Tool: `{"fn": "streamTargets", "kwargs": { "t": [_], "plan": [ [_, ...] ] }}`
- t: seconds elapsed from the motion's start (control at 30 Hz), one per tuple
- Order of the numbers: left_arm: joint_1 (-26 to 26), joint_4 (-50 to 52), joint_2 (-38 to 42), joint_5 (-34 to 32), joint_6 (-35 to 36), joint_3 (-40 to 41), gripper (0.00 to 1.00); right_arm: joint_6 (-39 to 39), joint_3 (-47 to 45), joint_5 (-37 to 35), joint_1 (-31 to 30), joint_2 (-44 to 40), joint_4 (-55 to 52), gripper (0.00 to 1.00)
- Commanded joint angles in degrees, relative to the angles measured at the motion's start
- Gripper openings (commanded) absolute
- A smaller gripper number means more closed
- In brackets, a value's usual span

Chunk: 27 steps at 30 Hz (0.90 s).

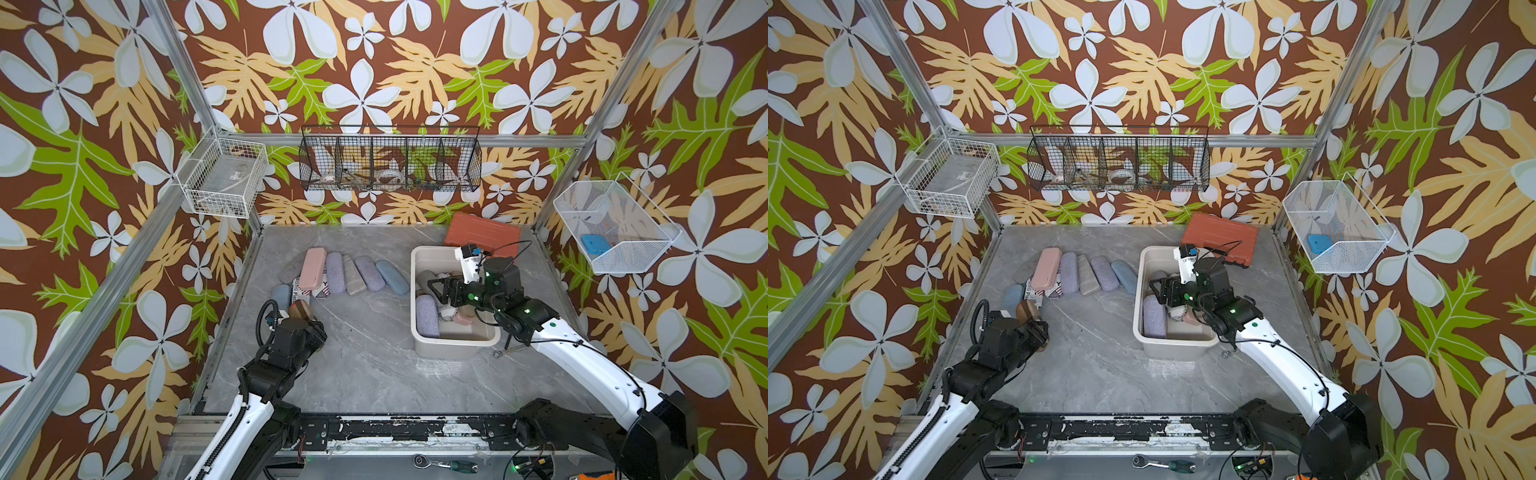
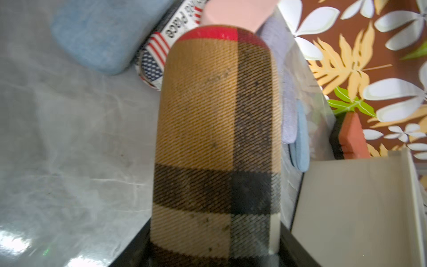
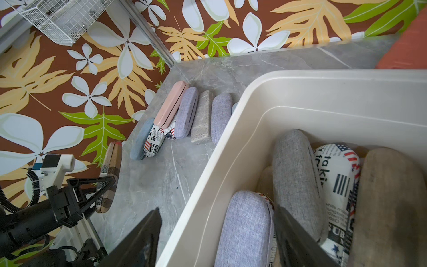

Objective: Put the glasses cases into the storage boxes
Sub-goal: Pick up the glasses case at the center of the board.

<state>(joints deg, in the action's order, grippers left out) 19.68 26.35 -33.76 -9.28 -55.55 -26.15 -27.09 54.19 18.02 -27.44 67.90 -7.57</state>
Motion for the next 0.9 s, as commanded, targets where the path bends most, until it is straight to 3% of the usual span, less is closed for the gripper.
{"fn": "streamTargets", "kwargs": {
  "t": [0.0, 0.17, 0.37, 0.57, 0.87],
  "plan": [
    [4.8, -4.0, -0.6, -3.1, 3.2, -2.1, 0.48, -1.2, 2.0, 0.0, -0.5, 1.7, 1.9, 0.75],
    [13.7, -8.8, -1.9, -4.8, 7.0, -2.4, 0.47, -2.4, 5.6, 0.0, -2.5, 4.6, 2.2, 0.74],
    [21.0, -22.2, -4.5, -1.7, 12.6, 0.1, 0.46, -4.5, 8.7, -1.8, -7.6, 6.8, 3.3, 0.74],
    [24.8, -30.8, -12.9, 1.3, 17.1, -2.5, 0.46, -8.6, 9.6, -0.8, -10.6, 8.7, 6.7, 0.77],
    [26.1, -36.3, -17.4, 1.0, 18.5, -5.2, 0.46, -13.2, 11.8, -1.8, -13.3, 14.5, 9.3, 0.79]
  ]
}}
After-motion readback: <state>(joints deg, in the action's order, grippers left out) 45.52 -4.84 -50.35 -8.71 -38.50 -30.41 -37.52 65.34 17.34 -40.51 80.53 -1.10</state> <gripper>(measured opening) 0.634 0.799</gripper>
